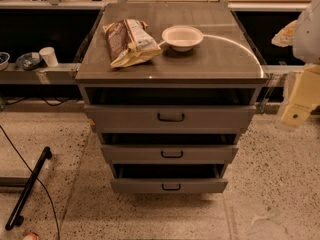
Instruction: Open bottom drawer
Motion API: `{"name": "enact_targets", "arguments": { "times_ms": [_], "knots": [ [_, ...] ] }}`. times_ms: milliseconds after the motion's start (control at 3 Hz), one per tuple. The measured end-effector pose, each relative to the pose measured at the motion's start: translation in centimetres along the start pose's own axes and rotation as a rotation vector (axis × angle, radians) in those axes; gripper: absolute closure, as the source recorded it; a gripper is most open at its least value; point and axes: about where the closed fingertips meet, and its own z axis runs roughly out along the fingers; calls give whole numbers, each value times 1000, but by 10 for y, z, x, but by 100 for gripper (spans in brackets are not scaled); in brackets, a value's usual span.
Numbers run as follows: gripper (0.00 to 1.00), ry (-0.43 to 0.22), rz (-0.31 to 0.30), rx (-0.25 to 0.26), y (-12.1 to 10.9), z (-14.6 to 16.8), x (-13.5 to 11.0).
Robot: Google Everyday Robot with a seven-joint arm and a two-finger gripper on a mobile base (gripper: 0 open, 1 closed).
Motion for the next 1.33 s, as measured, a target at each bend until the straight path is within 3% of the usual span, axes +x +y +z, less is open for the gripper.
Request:
{"name": "enact_targets", "arguments": {
  "times_ms": [333, 667, 1000, 1333],
  "knots": [
    [0, 0, 0, 0, 0, 0, 0],
    [0, -8, -7, 23, 3, 21, -2],
    [0, -63, -17, 1, 31, 85, -4],
    [0, -138, 30, -23, 63, 138, 16]
  ]
}}
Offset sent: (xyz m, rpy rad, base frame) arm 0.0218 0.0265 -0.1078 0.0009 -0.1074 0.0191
